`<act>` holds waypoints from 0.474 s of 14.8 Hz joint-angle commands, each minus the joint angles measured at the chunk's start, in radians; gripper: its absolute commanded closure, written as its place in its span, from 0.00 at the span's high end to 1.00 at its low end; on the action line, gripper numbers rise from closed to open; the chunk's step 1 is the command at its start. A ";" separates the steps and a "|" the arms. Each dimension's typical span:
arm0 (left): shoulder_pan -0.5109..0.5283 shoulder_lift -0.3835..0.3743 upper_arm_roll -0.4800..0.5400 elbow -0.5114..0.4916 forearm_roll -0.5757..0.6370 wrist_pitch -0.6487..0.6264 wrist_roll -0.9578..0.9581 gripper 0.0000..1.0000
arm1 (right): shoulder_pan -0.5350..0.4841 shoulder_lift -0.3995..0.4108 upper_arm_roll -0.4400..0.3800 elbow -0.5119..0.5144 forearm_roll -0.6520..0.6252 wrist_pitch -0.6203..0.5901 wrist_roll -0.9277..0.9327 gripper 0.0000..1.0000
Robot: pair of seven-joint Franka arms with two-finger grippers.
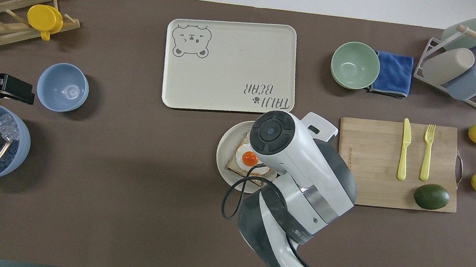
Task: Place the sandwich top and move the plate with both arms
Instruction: 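Carry the bread slice with the right gripper over the white plate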
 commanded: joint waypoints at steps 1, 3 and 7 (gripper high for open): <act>0.004 -0.024 -0.003 -0.019 0.015 -0.009 -0.010 1.00 | -0.013 0.058 0.041 0.055 0.029 0.047 0.082 0.00; 0.004 -0.024 -0.003 -0.019 0.015 -0.009 -0.010 1.00 | -0.012 0.073 0.054 0.044 0.029 0.092 0.118 0.00; 0.004 -0.024 -0.003 -0.019 0.015 -0.009 -0.010 1.00 | 0.002 0.092 0.054 0.047 0.012 0.083 0.122 0.00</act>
